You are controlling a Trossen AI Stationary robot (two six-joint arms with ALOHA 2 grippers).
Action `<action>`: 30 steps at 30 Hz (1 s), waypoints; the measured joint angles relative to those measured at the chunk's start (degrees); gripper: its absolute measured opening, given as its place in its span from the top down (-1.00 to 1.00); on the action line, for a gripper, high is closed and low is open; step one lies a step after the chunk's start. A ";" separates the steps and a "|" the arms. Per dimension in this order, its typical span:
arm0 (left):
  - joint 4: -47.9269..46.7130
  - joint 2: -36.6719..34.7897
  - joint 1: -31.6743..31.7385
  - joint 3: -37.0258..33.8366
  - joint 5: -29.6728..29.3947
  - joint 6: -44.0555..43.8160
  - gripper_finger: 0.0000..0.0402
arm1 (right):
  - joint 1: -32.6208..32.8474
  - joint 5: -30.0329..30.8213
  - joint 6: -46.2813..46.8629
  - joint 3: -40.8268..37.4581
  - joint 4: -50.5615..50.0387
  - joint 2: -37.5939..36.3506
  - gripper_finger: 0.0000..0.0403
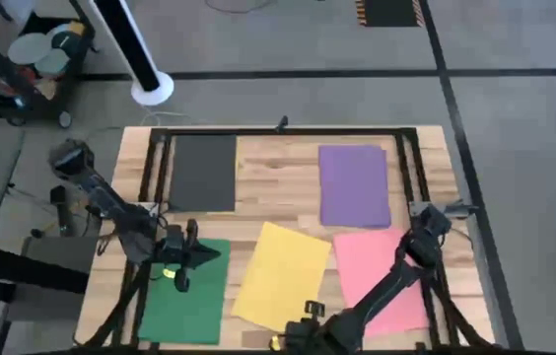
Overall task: Organize paper
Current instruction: Put the yellow paper on the bottom center of the table
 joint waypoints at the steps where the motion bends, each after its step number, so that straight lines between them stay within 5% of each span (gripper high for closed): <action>1: 0.00 0.00 -0.02 0.00 0.00 -0.09 1.00 | -0.53 2.96 4.66 0.00 -2.47 0.00 0.38; 4: 0.00 0.00 -0.01 0.00 -0.01 -0.96 1.00 | -3.03 11.88 18.22 -0.02 -9.48 0.04 0.61; 8: 0.00 0.00 -0.02 0.00 -0.19 -2.63 1.00 | -6.31 20.36 23.77 -0.02 -12.87 0.09 0.95; 16: -0.21 0.00 0.00 -0.02 -2.38 -8.49 1.00 | -13.95 13.61 13.07 -3.19 0.10 3.24 1.00; 30: -0.24 0.02 0.00 -0.02 -2.29 -8.20 1.00 | -15.78 7.36 -5.53 -7.32 10.27 2.73 1.00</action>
